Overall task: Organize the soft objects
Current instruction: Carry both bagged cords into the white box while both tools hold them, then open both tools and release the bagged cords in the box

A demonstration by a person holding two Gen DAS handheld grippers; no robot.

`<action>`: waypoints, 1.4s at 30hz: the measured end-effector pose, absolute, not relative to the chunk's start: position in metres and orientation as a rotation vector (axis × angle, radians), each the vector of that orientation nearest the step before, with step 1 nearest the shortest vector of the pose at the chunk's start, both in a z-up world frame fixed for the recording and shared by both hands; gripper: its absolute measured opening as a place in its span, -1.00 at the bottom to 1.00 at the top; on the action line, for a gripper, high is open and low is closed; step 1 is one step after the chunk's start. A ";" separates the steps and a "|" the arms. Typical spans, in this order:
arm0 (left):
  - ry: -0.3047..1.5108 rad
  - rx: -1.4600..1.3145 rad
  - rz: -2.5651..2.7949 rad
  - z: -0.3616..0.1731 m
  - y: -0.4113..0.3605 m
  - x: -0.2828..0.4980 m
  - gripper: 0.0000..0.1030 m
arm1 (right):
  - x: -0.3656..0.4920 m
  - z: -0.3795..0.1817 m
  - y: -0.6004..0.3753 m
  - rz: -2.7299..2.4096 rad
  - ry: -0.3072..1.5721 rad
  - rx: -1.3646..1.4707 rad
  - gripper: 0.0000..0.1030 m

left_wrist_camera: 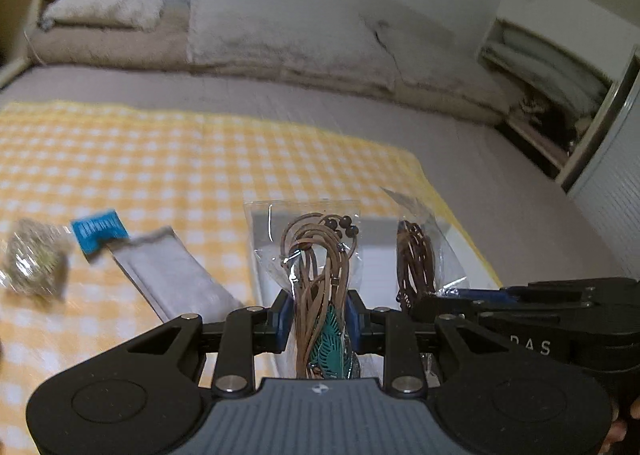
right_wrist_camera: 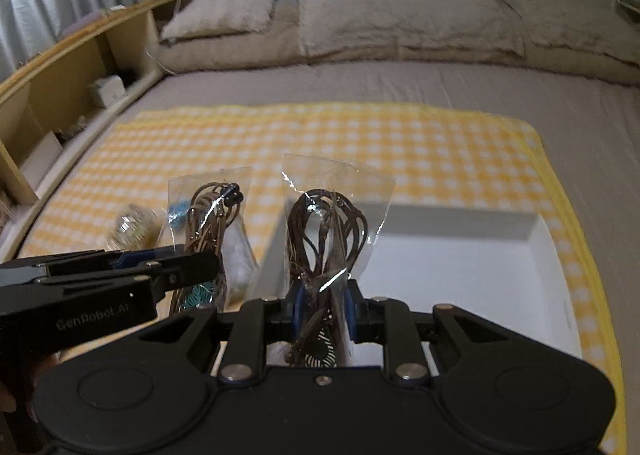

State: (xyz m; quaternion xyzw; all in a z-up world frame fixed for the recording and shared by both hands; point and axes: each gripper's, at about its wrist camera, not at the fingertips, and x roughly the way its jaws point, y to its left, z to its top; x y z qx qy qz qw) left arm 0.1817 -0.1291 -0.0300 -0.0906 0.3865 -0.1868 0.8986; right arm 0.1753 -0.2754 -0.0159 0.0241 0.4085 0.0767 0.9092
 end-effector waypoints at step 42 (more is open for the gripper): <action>0.933 -0.176 -0.404 -0.063 -0.145 0.185 0.45 | 0.163 -0.069 -0.309 0.108 1.034 0.066 0.01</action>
